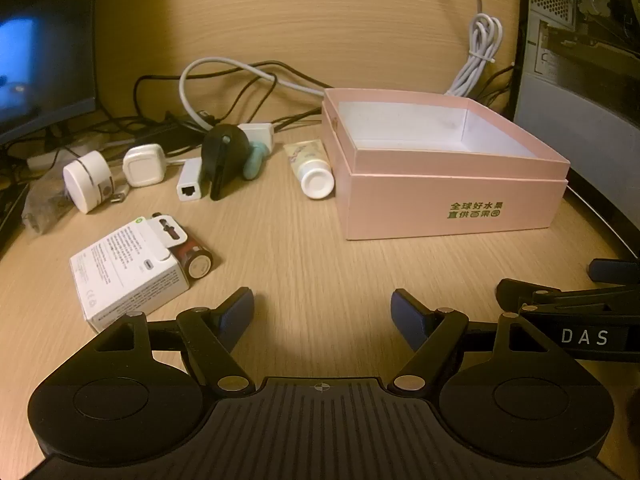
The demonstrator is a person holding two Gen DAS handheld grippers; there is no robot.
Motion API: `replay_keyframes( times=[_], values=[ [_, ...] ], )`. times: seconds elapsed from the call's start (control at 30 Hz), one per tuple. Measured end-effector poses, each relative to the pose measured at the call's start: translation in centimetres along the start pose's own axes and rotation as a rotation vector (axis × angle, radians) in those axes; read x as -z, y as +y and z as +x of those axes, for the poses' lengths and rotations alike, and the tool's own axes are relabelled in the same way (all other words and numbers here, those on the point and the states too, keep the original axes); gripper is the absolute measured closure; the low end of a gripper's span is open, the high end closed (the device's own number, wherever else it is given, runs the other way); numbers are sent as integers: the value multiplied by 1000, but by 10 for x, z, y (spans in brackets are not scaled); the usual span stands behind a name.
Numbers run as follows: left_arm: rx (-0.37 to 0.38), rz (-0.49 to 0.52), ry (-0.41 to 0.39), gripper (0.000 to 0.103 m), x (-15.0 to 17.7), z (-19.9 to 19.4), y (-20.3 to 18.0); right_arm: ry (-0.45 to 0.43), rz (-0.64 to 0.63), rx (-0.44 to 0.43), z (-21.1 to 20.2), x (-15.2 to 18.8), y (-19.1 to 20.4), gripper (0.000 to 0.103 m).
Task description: Organize rigid objects
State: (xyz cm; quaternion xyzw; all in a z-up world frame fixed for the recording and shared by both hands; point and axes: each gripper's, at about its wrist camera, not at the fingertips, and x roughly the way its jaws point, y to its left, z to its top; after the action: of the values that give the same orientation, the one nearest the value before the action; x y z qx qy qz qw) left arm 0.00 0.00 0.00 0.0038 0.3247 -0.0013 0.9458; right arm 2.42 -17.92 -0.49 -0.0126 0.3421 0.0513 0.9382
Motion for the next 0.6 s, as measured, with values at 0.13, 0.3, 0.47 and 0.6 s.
replay_keyframes(
  times=[0.13,0.3,0.47,0.6],
  values=[
    [0,0,0,22,0,0,0,0,0,0,0,0,0,0],
    [0,1,0,22,0,0,0,0,0,0,0,0,1,0],
    [0,-1,0,22,0,0,0,0,1,-1,0,1,1,0],
    [1,-1,0,22,0,0,0,5,-3,-6,1,1,1,0]
  ],
)
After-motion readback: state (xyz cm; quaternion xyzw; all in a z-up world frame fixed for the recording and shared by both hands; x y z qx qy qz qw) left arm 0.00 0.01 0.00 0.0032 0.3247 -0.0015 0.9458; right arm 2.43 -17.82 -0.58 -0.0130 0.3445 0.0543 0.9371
